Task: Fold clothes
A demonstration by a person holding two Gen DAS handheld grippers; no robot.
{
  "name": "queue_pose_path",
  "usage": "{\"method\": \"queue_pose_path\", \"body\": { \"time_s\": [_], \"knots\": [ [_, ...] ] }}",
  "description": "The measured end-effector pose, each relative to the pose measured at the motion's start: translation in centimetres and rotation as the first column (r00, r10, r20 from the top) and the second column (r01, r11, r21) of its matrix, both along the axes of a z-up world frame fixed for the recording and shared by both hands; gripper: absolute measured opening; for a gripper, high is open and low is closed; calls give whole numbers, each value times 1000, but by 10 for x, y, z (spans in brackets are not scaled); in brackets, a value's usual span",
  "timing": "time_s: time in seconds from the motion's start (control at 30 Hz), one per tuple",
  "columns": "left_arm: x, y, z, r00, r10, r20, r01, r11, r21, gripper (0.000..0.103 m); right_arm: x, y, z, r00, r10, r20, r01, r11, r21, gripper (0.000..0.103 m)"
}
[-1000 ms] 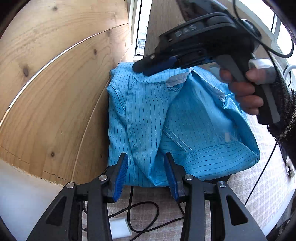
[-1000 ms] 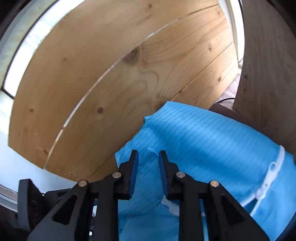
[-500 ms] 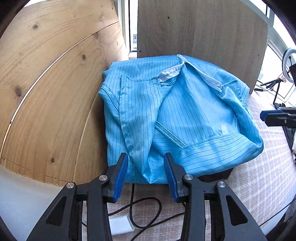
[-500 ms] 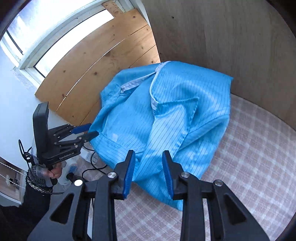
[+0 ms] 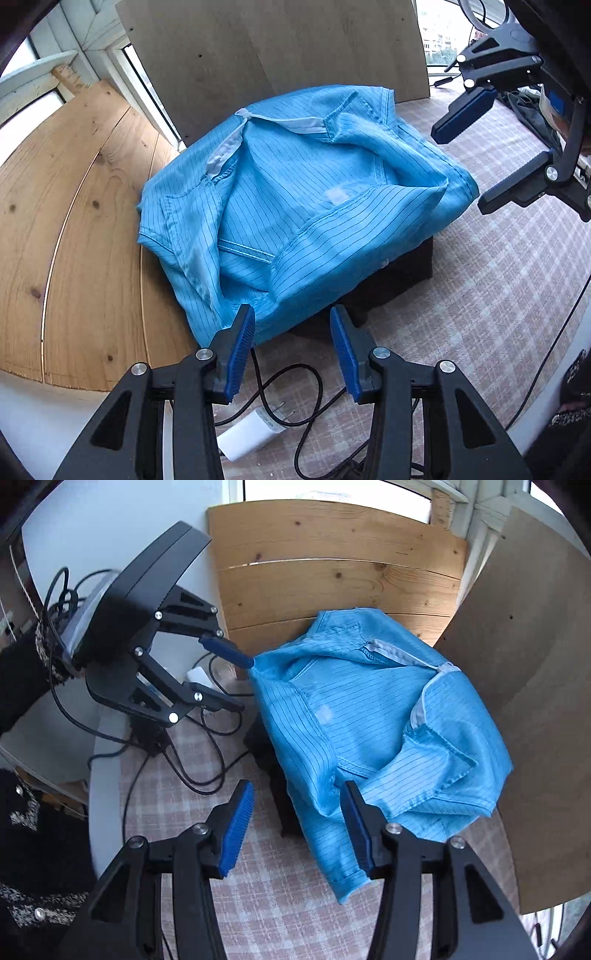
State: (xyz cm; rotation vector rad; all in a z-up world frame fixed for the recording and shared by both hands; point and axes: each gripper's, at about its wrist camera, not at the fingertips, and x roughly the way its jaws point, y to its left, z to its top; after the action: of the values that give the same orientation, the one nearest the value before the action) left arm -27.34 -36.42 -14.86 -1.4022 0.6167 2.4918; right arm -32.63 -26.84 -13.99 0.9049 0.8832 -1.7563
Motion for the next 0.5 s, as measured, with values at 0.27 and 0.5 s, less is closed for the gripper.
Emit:
{"method": "queue_pose_path", "body": {
  "time_s": [0.27,0.5],
  "knots": [
    [-19,-10,-1,998,61,-25,-61,998,13,6,-12,-21,-27,989,45,-142,-26,991,130,2],
    [-5,-9,-3,995,78,-69,-77,997,14,6,46,-27,-41,850,93,-519,16,979,202,2]
  ]
}}
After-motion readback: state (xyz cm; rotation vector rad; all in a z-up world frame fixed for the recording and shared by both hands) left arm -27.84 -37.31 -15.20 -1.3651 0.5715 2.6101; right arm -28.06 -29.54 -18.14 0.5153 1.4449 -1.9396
